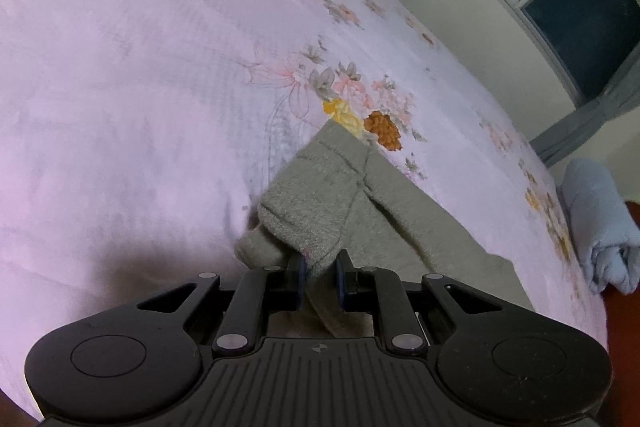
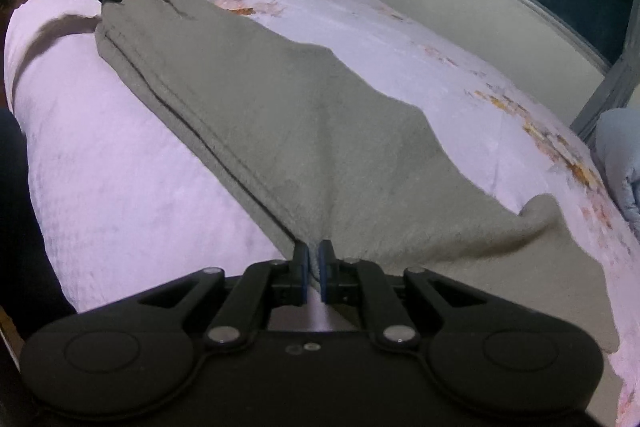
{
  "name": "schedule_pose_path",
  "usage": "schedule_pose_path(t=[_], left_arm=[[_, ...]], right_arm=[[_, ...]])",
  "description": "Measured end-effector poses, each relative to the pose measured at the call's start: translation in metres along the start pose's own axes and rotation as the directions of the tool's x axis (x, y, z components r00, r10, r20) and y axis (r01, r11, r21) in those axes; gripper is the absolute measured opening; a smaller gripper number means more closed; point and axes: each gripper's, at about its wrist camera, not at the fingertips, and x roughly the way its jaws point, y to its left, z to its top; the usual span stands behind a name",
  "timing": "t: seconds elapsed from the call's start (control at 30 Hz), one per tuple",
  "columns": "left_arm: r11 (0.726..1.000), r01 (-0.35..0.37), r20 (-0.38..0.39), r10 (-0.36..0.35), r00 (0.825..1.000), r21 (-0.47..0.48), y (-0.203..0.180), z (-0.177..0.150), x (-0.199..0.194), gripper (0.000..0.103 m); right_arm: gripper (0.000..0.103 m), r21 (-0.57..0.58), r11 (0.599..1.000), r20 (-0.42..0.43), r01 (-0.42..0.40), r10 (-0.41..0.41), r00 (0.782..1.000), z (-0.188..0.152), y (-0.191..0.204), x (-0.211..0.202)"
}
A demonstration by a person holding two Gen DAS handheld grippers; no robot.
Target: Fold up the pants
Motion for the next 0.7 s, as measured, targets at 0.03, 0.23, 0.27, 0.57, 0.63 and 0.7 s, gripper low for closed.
schedule_pose_path(t=[0.03, 0.23, 0.27, 0.57, 0.63, 0.7], left_arm=[[1.000, -0.013, -0.012, 0.013, 1.000, 0.011, -0.001, 0.001, 0.003, 0.015], [1.000, -0.021, -0.033, 0.022, 0.999, 0.014, 0.002, 0.001, 0.006, 0.034], [0.999, -0.045, -0.007, 0.045, 0.999, 0.023, 0.001, 0.000, -0.003, 0.060], [0.948, -0.117, 0.219, 0.052, 0.974, 0.295, -0.101, -0.064, -0.043, 0.077], [0.939, -0.135, 0.250, 0.055, 0.967, 0.318, -0.126, -0.087, -0.032, 0.077], [0.933, -0.143, 0.258, 0.057, 0.964, 0.329, -0.145, -0.108, -0.018, 0.077]], right_arm=[[0.000, 0.010, 1.000, 0.002, -0.001, 0.001, 1.000, 0.001, -0.002, -0.001], [0.010, 0.035, 0.999, -0.030, 0.000, 0.001, 1.000, -0.002, -0.005, 0.021], [0.019, 0.043, 0.999, 0.000, 0.017, -0.017, 1.000, -0.002, -0.009, 0.010], [0.069, 0.583, 0.794, 0.081, 0.173, -0.268, 0.960, -0.069, -0.149, -0.060], [0.063, 0.720, 0.676, 0.073, 0.159, -0.301, 0.951, -0.091, -0.185, -0.064], [0.049, 0.805, 0.566, 0.031, 0.176, -0.336, 0.941, -0.108, -0.216, -0.063]])
